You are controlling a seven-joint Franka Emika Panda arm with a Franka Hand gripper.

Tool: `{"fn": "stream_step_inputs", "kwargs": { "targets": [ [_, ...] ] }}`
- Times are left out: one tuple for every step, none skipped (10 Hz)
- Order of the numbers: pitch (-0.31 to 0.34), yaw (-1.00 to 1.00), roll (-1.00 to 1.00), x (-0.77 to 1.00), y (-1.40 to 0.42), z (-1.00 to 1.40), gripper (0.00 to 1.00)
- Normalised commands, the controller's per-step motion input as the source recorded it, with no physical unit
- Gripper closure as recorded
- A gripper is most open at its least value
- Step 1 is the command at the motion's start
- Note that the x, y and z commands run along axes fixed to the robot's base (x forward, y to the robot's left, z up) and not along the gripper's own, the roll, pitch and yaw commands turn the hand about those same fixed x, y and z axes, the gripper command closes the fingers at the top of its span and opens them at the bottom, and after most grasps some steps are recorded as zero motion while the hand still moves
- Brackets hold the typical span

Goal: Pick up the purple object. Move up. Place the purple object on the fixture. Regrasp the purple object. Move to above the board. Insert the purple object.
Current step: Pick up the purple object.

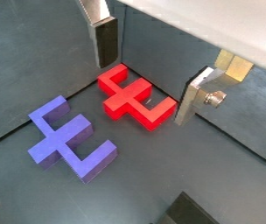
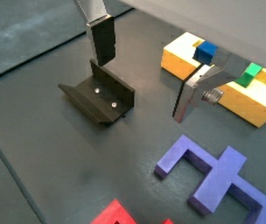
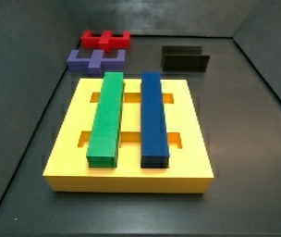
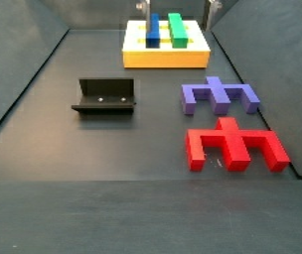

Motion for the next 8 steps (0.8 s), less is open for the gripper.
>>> {"fn": "stream_step_inputs", "kwargs": {
  "targets": [
    [-0.003,0.0,0.0,0.01,0.0,-0.02,0.0],
    [-0.123,0.0,0.0,0.0,-0.31,-0.3,0.0],
    [-0.114,0.03,0.02,0.0,-0.7,-0.4,0.0],
    [-0.116,0.05,0.19,-0.03,-0.94,-0.5,0.0],
    [-0.107,0.1,0.24,-0.08,-0.9,-0.55,0.0],
    [-0.129,0.14,0.24,-0.17,-0.86,-0.58,0.0],
    [-0.141,0.15,0.23,-0.22,-0.82,-0.6,0.0],
    [-0.163,0.13,0.21,-0.31,-0.75,-0.57,0.0]
  ]
}}
